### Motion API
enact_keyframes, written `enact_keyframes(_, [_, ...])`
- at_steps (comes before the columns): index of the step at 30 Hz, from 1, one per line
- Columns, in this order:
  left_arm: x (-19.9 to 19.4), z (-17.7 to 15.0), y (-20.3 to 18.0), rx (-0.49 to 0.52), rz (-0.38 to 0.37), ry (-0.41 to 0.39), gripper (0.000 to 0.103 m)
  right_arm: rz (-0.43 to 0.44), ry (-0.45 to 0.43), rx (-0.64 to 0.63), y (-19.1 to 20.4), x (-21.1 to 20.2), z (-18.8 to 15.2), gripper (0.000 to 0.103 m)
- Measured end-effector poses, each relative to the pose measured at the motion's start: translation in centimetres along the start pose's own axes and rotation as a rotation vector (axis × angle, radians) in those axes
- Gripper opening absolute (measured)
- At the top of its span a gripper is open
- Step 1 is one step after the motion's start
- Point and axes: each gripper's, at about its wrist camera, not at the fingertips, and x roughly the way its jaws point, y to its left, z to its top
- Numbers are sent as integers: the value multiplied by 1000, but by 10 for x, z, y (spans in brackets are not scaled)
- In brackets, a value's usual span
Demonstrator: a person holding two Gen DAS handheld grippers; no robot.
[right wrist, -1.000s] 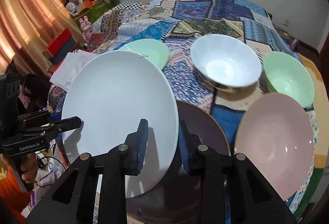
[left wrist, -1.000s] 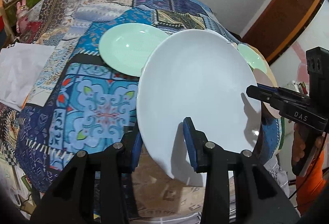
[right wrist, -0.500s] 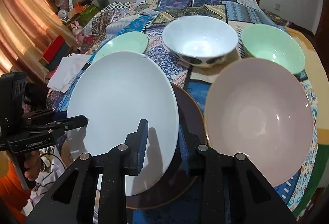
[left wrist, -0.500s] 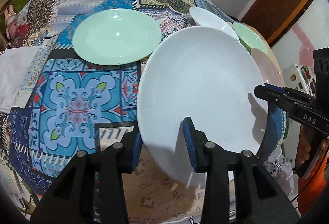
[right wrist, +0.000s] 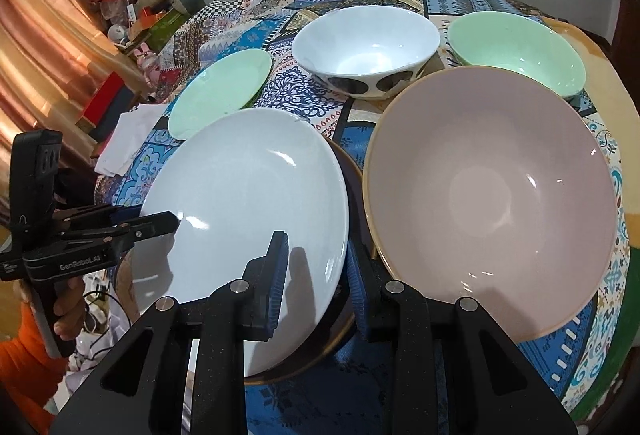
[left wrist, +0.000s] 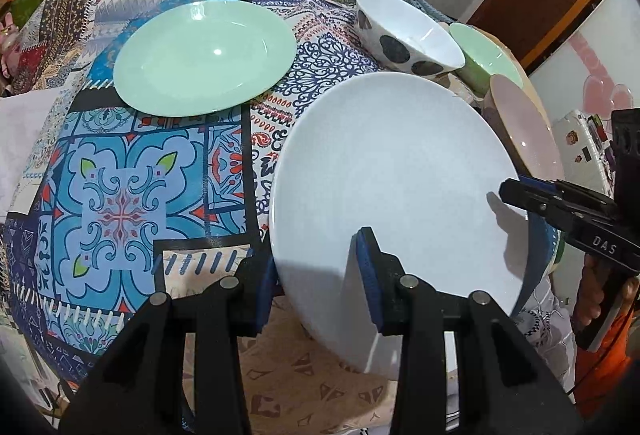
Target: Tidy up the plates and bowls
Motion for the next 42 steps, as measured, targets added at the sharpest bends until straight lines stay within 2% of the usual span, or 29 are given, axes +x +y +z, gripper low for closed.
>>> enact_keyframes(10, [8, 4, -6, 22, 25, -6, 38, -6, -8, 18, -5, -3, -3, 27])
enact_keyframes(18, [13, 5, -9, 26, 15, 0, 38, -61, -18, 1, -2, -6, -7, 29])
enact_keyframes(23, [13, 2, -15, 60, 39, -21, 39, -71, -18, 3, -4, -7, -10, 29])
enact_keyframes(29, [9, 1, -8, 37, 34, -22, 39, -99, -34, -14, 2, -12, -11, 29])
enact_keyframes(34, [-9, -1, -1, 28, 53, -67, 43, -106, -77, -40, 12, -26, -7, 30])
enact_keyframes(38, [-30, -1, 6, 21, 74, -129, 51, -96, -111, -58, 25, -32, 2, 31])
enact_keyframes(42, [-52, 4, 18, 7, 101, -200, 59, -90, -146, -96, 42, -30, 16, 37])
